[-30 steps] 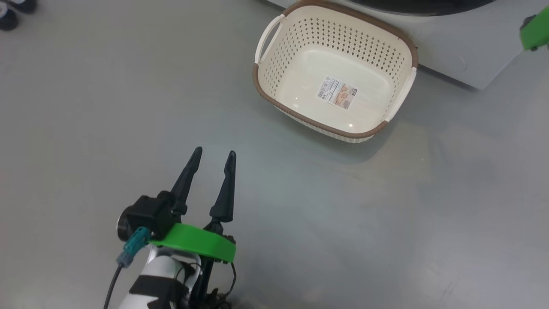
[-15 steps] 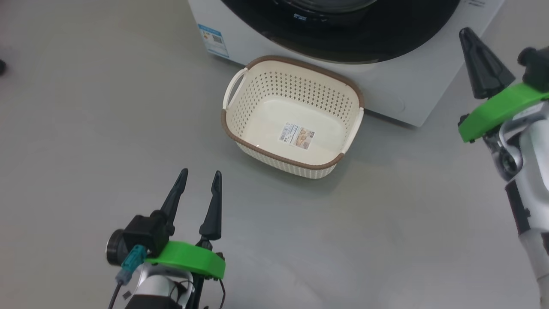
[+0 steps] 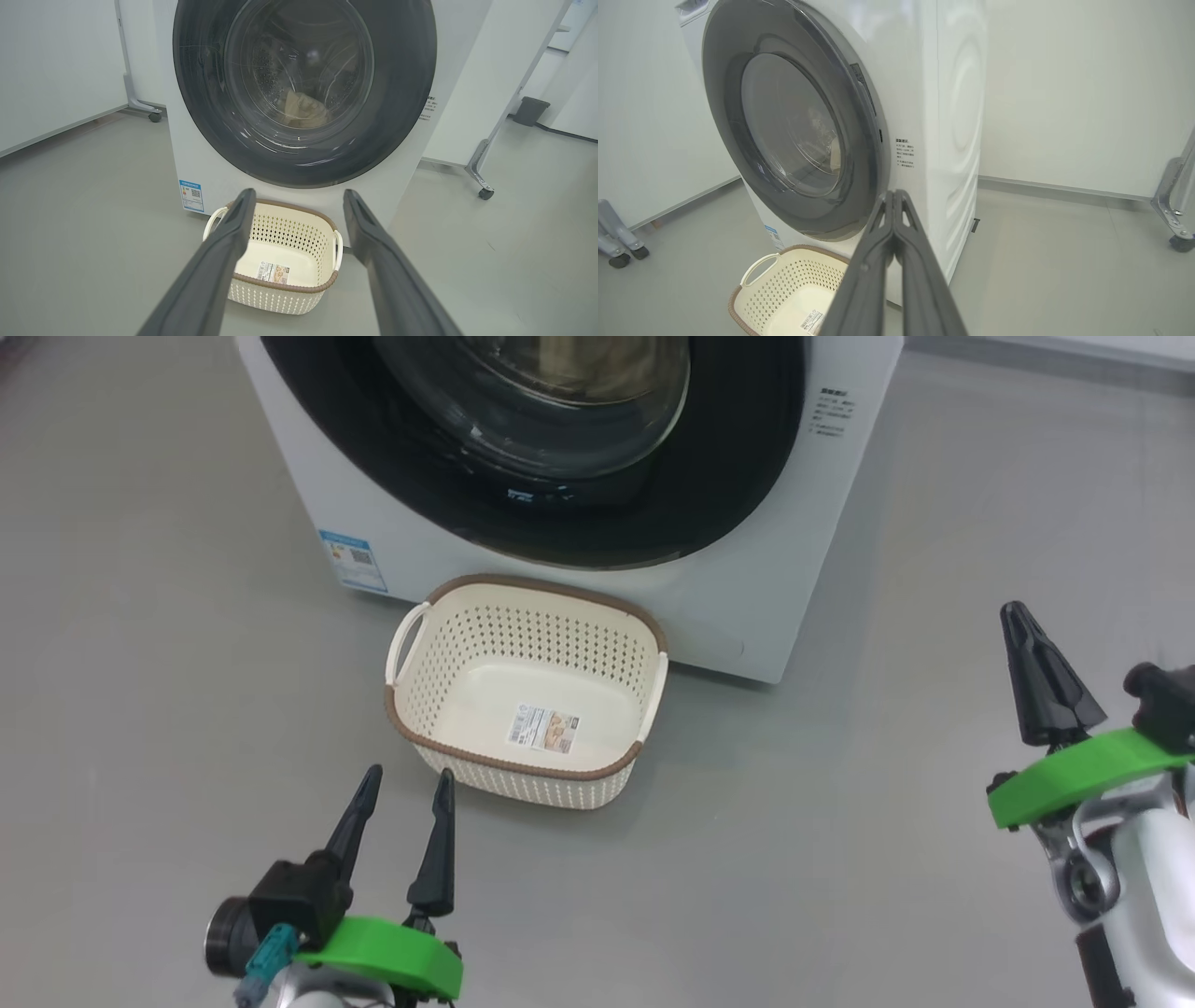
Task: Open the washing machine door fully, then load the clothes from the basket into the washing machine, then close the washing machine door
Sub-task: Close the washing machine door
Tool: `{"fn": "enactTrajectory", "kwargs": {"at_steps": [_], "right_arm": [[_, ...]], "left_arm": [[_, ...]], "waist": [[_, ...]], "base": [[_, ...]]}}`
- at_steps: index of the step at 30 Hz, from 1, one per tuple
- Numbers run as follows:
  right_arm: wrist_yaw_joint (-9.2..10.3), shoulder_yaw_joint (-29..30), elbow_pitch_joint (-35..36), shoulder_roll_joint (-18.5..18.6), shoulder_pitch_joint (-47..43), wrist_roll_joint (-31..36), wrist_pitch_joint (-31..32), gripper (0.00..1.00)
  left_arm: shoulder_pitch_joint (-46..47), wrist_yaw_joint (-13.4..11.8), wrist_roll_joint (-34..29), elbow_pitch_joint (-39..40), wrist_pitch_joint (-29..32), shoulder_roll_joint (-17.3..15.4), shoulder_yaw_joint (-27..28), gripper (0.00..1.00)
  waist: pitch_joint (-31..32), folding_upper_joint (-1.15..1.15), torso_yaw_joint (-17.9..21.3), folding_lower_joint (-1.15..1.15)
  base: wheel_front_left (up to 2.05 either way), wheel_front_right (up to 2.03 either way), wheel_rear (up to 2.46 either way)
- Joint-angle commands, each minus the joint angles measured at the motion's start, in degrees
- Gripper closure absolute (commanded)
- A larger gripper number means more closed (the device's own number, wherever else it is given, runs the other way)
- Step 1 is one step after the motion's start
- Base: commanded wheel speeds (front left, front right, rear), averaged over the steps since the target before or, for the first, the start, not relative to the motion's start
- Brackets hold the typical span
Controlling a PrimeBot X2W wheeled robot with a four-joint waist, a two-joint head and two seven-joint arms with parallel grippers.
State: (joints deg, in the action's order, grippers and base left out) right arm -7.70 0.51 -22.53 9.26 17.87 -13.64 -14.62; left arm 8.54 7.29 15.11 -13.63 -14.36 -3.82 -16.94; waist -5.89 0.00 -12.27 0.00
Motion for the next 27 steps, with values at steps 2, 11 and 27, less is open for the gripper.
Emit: {"fn": "enactTrajectory", "kwargs": {"at_steps": [2, 11, 27], "right_arm": [[0.21, 0.5, 3.4, -0.6, -0.8, -0.3, -0.4, 1.0], [0.21, 5.0, 7.1, -3.8, -8.1, 0.0, -0.4, 1.0], [0.21, 10.3, 9.7, -6.3, -13.0, 0.5, -0.4, 0.0]], "left_arm": [[-0.1, 0.2, -0.7, 2.1, -0.6, -1.2, 2.5, 0.0], [-3.7, 0.2, -1.6, 2.6, -0.6, -1.6, 4.3, 0.0], [-4.9, 0.2, -2.7, 2.0, -0.6, -1.3, 5.9, 0.0]], "waist": [[2.9, 0.0, 2.9, 0.0], [6.3, 0.0, 6.8, 0.0], [7.3, 0.0, 9.8, 0.0]], "base": [[0.0, 0.0, 0.0], [0.0, 0.0, 0.0], [0.0, 0.0, 0.0]]}}
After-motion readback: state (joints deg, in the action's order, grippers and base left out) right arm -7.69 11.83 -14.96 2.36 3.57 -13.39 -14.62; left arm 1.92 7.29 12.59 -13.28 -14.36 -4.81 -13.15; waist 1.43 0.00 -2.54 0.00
